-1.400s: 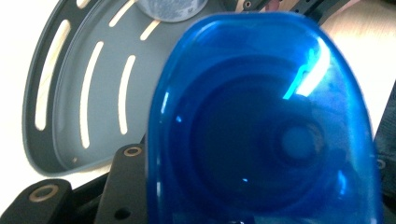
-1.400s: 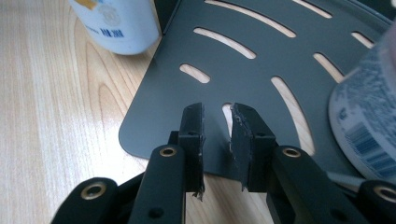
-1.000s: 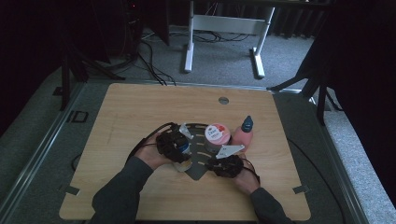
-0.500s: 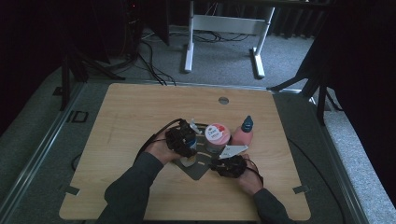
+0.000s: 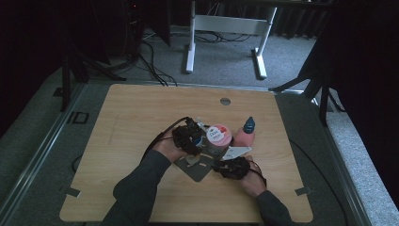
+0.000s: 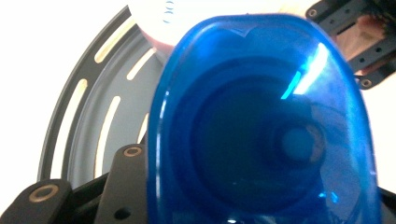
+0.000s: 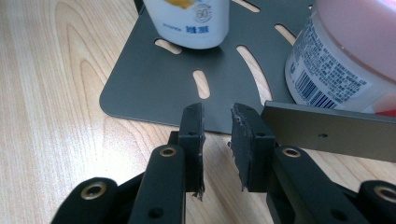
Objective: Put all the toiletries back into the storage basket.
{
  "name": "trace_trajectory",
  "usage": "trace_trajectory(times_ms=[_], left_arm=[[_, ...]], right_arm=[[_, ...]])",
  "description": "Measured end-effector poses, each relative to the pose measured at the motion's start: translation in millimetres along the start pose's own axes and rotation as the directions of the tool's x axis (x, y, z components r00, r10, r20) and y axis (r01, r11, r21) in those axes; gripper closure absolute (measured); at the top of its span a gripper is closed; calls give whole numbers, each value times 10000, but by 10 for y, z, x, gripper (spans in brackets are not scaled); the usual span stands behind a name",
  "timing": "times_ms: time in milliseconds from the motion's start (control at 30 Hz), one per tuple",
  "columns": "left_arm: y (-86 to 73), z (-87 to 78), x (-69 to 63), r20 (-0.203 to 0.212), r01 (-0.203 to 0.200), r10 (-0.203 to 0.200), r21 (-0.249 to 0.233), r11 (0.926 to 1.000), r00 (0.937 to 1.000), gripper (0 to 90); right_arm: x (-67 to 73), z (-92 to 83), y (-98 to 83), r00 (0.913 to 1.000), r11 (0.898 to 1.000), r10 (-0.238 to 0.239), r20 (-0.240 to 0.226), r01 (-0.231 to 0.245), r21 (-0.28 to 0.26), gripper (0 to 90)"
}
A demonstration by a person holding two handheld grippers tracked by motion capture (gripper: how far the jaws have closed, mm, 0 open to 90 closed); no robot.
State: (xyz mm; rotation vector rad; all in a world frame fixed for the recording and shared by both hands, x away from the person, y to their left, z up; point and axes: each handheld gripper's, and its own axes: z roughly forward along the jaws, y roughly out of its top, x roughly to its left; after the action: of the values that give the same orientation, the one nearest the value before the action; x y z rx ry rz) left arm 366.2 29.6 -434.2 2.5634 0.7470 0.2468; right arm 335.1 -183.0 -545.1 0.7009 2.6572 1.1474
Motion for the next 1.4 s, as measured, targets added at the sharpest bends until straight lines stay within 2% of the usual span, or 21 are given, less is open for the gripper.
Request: trace_trajectory(times_ms=[400,667,933,1167,1367,1400], left_arm=[[88,98,123,-219,482,-478,197,9986,9986,548],[142,171,165,-412,979,-973,130,9951,9944,548],[243,209,205,-621,1236,-1223,167,9922,9905,547],[292,273,264,-899,1692,-1668,201,9854,9819,547],[305,296,297,-869,1867,-1848,132,9823,9789,548],[317,307,333,-969,2050,-2037,38,9788,9742,547]], right_arm=[[-9,4,-5,10000,10000,19,8,-19,-3,740],[-11,7,-3,10000,10000,14,12,-14,-4,740],[-12,6,-2,10000,10000,19,8,-19,-23,741],[-12,4,-2,10000,10000,3,16,-3,-40,741],[-11,7,-3,10000,10000,11,12,-11,-26,742],[-9,9,-2,10000,10000,-10,6,10,-18,742]])
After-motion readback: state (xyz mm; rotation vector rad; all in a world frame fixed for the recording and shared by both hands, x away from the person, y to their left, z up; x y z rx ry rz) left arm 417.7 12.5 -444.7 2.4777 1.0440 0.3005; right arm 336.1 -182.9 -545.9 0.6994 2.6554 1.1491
